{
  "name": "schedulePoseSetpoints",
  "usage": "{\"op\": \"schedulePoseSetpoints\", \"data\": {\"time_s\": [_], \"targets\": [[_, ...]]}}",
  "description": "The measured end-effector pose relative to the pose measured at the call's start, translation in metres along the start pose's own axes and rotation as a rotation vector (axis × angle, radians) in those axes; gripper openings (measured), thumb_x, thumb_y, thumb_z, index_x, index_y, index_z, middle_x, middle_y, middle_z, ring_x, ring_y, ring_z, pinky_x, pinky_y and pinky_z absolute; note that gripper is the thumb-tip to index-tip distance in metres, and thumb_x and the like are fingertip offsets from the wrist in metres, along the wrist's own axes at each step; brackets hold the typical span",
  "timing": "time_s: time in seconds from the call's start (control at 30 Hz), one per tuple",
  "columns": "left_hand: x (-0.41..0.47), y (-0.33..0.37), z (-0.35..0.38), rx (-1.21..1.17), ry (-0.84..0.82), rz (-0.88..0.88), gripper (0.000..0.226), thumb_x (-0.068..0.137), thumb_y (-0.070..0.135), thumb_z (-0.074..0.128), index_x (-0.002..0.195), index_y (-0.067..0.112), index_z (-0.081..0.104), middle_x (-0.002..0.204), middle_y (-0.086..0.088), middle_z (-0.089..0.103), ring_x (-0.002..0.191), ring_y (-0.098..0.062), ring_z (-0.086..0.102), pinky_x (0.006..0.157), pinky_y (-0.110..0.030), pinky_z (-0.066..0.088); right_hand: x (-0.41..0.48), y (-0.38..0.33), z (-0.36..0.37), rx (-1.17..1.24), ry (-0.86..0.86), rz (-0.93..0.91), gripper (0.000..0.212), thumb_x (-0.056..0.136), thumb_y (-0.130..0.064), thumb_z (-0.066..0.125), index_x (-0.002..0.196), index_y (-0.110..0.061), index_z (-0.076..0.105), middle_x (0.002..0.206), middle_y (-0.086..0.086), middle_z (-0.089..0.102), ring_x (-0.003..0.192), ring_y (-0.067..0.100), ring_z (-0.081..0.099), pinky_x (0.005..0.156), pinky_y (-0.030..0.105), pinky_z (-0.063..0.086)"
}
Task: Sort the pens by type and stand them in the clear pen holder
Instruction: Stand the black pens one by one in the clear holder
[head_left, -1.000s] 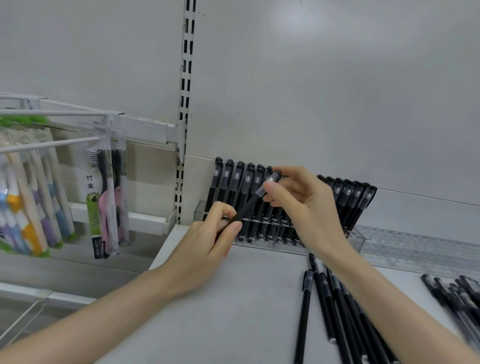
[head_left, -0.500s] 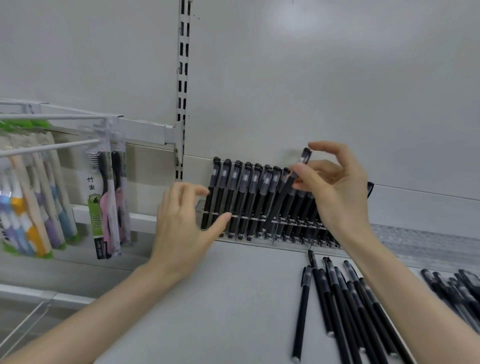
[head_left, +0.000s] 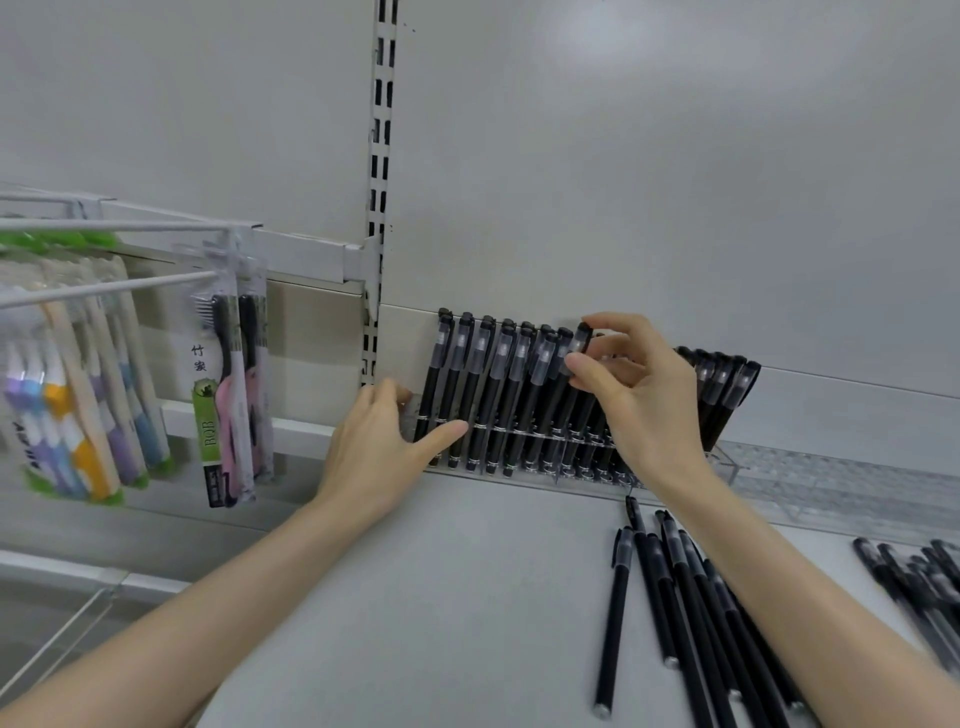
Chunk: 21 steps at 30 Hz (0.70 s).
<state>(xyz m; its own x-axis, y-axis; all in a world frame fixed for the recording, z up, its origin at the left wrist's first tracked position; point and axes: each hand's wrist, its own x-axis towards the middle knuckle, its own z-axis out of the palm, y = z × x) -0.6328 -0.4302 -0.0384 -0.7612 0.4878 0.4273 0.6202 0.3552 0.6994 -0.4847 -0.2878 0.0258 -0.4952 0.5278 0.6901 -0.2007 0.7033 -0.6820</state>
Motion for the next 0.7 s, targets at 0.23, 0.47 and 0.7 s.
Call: {"op": "schedulePoseSetpoints", "data": {"time_s": [0.23,0.47,0.7], "targets": [[0.001,0.0,0.001,0.024,0.016,-0.001,0.053,0.077,0.06,0.062,0.103,0.017,0.048,0.106,0.002,0.051,0.094,-0.02,0.052,0.079,-0.033,0.044,0.006,-0.002,-0.003,-0.09,-0.066,-0.022,0.039,0.084,-0.003,0.068,0.095,-0.039,0.059,0.075,-0.003,0.066,0.08,0.018,0.07,0.084,0.039,0.056],[-0.001,0.001,0.0,0.033,0.019,-0.004,0.049,0.078,0.06,0.062,0.099,0.019,0.045,0.105,0.002,0.05,0.091,-0.019,0.051,0.075,-0.031,0.04,0.008,-0.003,-0.003,-0.158,-0.132,0.013,0.028,0.085,-0.005,0.069,0.099,-0.028,0.061,0.075,0.0,0.066,0.073,0.011,0.069,0.08,0.033,0.057],[-0.001,0.001,0.001,0.055,0.005,-0.016,0.056,0.079,0.061,0.06,0.107,0.014,0.048,0.107,-0.001,0.051,0.092,-0.02,0.051,0.077,-0.032,0.042,0.002,0.0,-0.001,-0.213,-0.128,0.01,0.029,0.086,-0.009,0.068,0.104,-0.029,0.06,0.078,-0.001,0.067,0.077,0.013,0.068,0.079,0.033,0.056]]}}
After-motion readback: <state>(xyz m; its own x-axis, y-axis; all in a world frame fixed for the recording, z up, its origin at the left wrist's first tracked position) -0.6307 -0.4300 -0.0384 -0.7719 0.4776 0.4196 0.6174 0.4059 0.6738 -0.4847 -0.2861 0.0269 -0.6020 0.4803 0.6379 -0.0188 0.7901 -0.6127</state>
